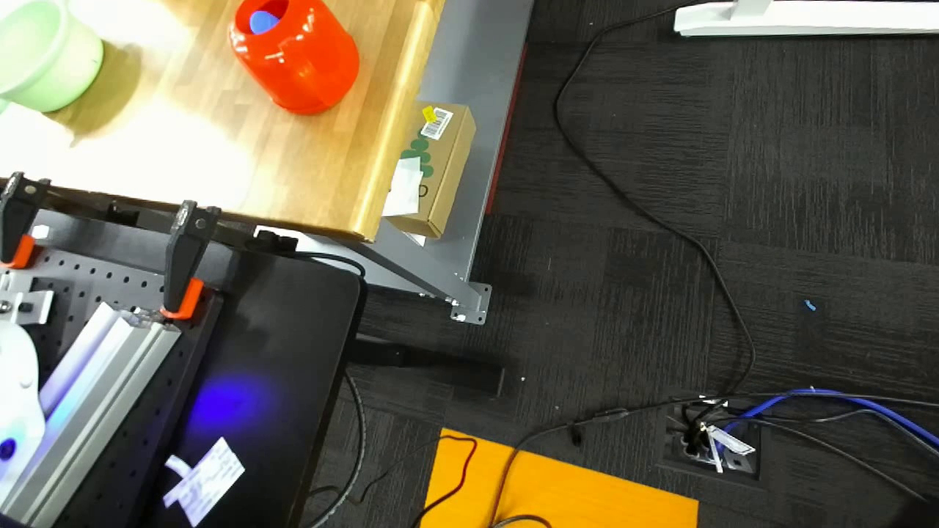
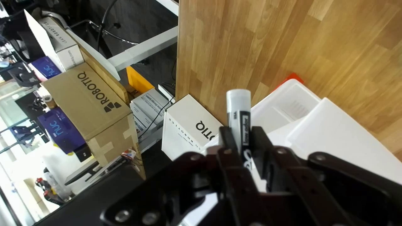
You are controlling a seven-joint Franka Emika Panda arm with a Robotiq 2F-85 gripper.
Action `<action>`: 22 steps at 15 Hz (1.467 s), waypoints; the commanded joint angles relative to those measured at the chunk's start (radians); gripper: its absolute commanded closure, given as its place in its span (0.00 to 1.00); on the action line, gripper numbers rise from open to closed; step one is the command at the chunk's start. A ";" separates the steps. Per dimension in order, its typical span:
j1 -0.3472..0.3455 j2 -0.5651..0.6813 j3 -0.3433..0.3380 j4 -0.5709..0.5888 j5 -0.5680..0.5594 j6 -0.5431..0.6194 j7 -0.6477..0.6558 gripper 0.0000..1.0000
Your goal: Pick the marker and put it in the plastic drawer on the table
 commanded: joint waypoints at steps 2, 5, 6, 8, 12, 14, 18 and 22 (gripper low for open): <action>0.032 0.050 -0.025 0.041 0.012 -0.073 -0.167 0.95; 0.037 0.060 -0.027 0.054 0.012 -0.107 -0.241 0.95; 0.038 0.062 -0.027 0.057 0.011 -0.114 -0.258 0.95; 0.041 0.064 -0.029 0.062 0.012 -0.119 -0.290 0.95; 0.041 0.048 -0.030 0.044 0.001 -0.097 -0.277 0.81; 0.041 0.047 -0.030 0.044 0.003 -0.098 -0.283 0.81; 0.041 0.048 -0.031 0.045 0.003 -0.098 -0.284 0.81; 0.041 0.048 -0.031 0.045 0.003 -0.098 -0.284 0.95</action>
